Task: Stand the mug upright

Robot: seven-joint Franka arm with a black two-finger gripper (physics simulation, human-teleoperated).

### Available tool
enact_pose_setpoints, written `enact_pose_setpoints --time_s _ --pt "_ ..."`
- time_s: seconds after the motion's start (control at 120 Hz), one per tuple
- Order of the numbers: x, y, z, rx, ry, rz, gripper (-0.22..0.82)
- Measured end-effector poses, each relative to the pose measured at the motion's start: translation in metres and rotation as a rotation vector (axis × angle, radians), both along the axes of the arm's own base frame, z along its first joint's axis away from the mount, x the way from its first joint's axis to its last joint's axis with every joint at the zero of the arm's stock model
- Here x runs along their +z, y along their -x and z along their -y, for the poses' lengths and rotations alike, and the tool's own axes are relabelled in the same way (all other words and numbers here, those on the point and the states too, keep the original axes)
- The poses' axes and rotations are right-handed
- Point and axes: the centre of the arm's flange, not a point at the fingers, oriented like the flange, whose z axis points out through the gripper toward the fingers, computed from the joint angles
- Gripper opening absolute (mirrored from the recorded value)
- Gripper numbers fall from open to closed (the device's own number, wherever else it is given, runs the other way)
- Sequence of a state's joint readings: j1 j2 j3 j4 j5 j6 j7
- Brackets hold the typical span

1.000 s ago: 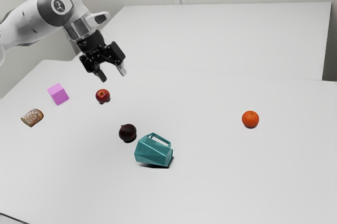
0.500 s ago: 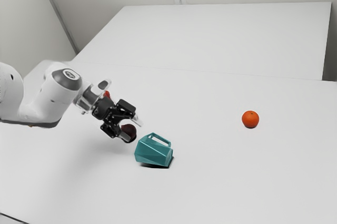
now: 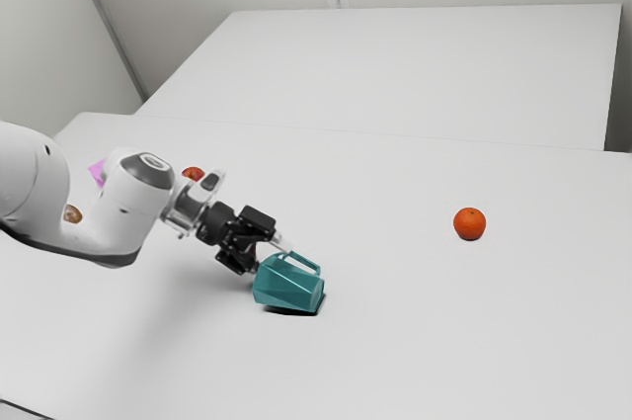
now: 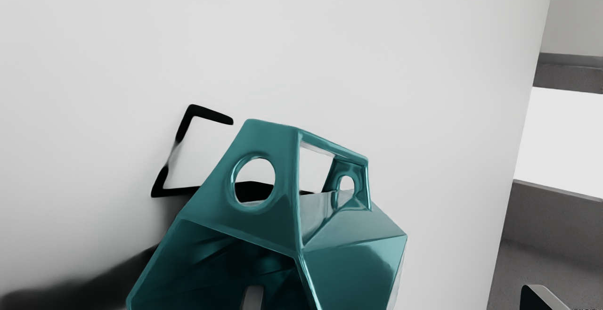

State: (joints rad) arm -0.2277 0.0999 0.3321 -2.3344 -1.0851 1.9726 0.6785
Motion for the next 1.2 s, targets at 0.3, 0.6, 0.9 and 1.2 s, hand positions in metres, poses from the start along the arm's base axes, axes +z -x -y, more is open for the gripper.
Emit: enact_pose_setpoints --time_s 0.3,0.6,0.9,1.2 --pt "-0.004 0.003 0.009 -0.009 0.029 0.049 0.25" --pt "-0.005 0.003 0.007 -0.018 0.033 0.081 -0.09" --pt "0.020 -0.009 0.014 -0.054 0.015 0.150 -0.15" --pt "0.121 -0.072 0.077 -0.459 -0.362 0.362 -0.17"
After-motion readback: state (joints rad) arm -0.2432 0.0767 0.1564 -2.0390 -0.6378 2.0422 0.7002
